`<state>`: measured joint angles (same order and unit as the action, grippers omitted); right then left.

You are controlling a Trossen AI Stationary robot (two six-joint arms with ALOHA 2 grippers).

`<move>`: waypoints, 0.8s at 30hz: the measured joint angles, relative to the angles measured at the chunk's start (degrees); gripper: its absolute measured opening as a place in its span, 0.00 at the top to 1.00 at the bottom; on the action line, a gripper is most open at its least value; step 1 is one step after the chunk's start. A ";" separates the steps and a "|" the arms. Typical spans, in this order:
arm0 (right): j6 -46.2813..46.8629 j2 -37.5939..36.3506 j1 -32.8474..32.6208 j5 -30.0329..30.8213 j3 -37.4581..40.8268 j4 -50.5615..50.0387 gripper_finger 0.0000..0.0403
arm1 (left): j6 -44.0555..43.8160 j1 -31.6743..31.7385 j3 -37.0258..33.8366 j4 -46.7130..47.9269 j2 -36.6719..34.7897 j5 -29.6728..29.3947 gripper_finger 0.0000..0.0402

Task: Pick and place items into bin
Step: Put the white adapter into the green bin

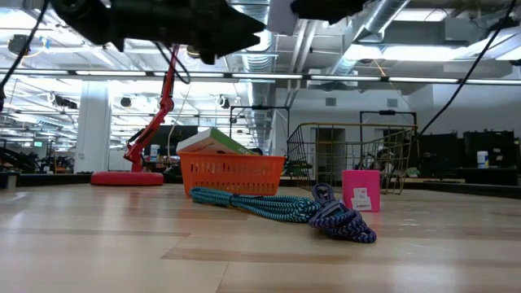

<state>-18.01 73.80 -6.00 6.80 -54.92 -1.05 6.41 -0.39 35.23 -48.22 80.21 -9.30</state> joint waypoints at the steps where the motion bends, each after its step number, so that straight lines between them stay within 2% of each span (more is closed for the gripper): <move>1: 0.00 -0.07 0.00 0.03 0.00 -0.18 0.74 | 0.61 0.01 0.93 0.25 1.15 -0.05 0.47; 10: 0.55 0.06 -0.08 -0.49 -0.03 -0.52 0.74 | 1.48 -0.15 7.52 2.78 7.05 -0.34 0.47; 19: 0.47 0.09 -0.11 -0.49 0.02 -1.03 0.74 | 1.91 -0.25 7.97 5.43 7.15 0.47 0.47; 24: 0.10 0.09 -0.67 0.71 0.02 -1.12 0.74 | 2.37 -0.36 7.97 9.02 7.12 -2.16 0.47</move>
<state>-17.90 73.89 -6.67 7.50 -54.89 -2.17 8.78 -0.75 43.20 -39.20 87.33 -11.45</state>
